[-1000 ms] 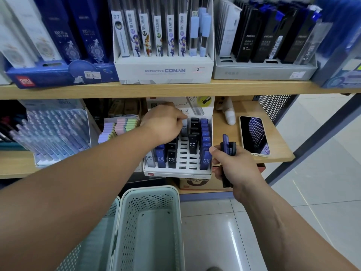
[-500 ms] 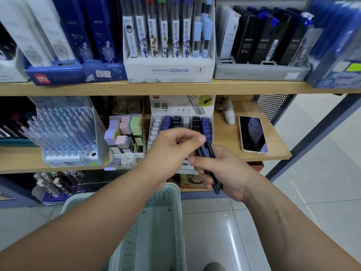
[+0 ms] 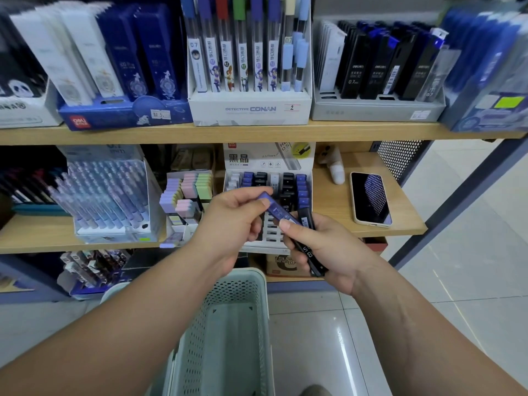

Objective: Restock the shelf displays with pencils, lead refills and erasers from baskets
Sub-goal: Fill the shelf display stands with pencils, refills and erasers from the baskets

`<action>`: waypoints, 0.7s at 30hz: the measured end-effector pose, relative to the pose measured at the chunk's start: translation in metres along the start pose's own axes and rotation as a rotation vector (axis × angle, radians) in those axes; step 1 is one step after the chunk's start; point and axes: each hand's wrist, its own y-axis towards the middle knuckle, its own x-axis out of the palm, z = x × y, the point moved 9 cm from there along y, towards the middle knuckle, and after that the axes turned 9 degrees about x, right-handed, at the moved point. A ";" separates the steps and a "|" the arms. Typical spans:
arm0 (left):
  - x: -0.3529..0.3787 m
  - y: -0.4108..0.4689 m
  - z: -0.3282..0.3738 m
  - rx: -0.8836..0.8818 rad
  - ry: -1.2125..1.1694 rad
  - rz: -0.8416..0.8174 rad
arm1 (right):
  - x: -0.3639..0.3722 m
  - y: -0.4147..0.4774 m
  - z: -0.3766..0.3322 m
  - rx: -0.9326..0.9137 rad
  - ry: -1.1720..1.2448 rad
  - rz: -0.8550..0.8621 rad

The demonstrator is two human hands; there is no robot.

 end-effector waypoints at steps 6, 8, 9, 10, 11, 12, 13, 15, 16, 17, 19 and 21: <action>-0.013 0.007 0.004 0.039 -0.001 0.059 | -0.018 0.004 -0.001 -0.014 0.163 0.095; -0.016 0.006 0.000 0.032 -0.003 0.060 | -0.026 0.005 -0.002 -0.023 0.230 0.144; -0.019 0.006 -0.001 0.032 -0.002 0.069 | -0.030 0.005 -0.002 -0.029 0.252 0.168; -0.022 0.006 -0.003 0.036 0.002 0.082 | -0.033 0.004 -0.003 -0.038 0.265 0.191; -0.024 0.006 -0.003 0.044 0.009 0.092 | -0.036 0.004 -0.003 -0.047 0.269 0.211; -0.025 0.006 -0.003 0.055 0.019 0.096 | -0.038 0.004 -0.003 -0.055 0.267 0.224; -0.025 0.006 -0.003 0.068 0.029 0.096 | -0.039 0.004 -0.002 -0.058 0.258 0.232; -0.022 0.006 0.000 0.097 0.045 0.084 | -0.040 0.004 -0.001 -0.051 0.232 0.248; -0.019 0.006 0.003 0.110 0.047 0.074 | -0.042 0.004 0.000 -0.045 0.226 0.257; -0.017 0.006 0.006 0.121 0.041 0.057 | -0.043 0.004 0.001 -0.035 0.233 0.268; -0.008 0.004 0.014 0.150 0.010 -0.023 | -0.047 0.005 0.005 0.003 0.286 0.283; 0.002 0.001 0.022 0.191 -0.014 -0.129 | -0.047 0.006 0.010 0.058 0.358 0.257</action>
